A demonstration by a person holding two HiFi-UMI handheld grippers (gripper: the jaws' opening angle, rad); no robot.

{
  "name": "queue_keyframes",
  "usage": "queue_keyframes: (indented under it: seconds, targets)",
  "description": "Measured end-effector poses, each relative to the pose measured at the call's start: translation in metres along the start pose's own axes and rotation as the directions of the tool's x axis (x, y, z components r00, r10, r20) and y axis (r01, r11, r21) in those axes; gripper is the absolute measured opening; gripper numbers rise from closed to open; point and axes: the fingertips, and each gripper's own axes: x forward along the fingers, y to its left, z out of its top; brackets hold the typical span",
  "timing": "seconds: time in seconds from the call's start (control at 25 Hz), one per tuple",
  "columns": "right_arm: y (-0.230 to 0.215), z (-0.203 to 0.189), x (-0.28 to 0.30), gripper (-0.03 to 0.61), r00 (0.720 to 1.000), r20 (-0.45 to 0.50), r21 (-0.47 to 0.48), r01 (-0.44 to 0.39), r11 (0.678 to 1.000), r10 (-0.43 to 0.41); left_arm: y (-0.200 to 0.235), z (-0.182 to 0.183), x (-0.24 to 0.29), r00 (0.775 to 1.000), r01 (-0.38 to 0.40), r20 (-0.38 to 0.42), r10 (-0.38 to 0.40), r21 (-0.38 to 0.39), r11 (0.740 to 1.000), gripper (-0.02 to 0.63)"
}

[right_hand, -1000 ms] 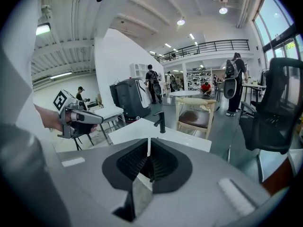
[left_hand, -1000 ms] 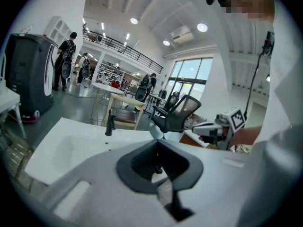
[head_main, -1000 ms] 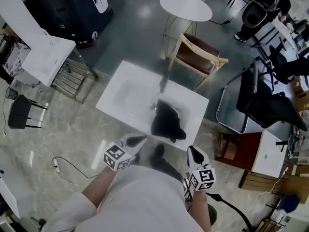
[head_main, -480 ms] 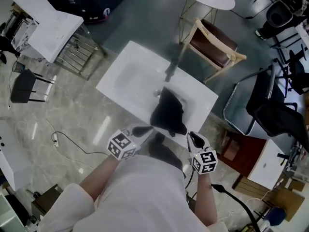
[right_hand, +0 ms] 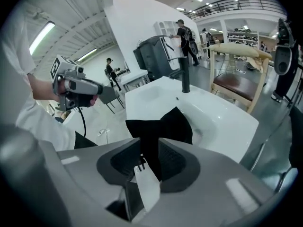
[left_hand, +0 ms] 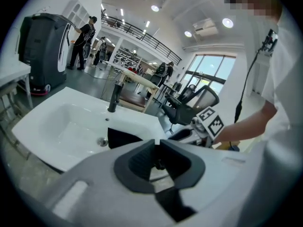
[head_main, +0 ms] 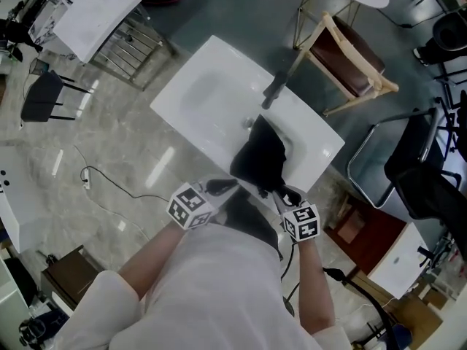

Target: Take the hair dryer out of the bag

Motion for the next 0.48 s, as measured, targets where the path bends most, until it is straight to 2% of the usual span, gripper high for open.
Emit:
queue_keyframes:
  seconds: [0.16, 0.32, 0.48]
  targets:
    - [0.002, -0.016, 0.022, 0.162, 0.994, -0.095, -0.093, -0.069, 0.993, 0.06, 0.002, -0.009, 0.006, 1.0, -0.022, -0.006, 0.021, -0.027, 0.999, 0.031]
    - [0.007, -0.035, 0.042, 0.216, 0.974, -0.2, -0.184, -0.145, 0.972, 0.107, 0.003, -0.016, 0.009, 0.999, -0.044, -0.013, 0.044, -0.045, 0.998, 0.031]
    - [0.006, -0.043, 0.055, 0.216, 0.96, -0.248, -0.233, -0.187, 0.954, 0.128, 0.003, -0.022, 0.009, 0.998, -0.067, -0.023, 0.066, -0.062, 0.996, 0.031]
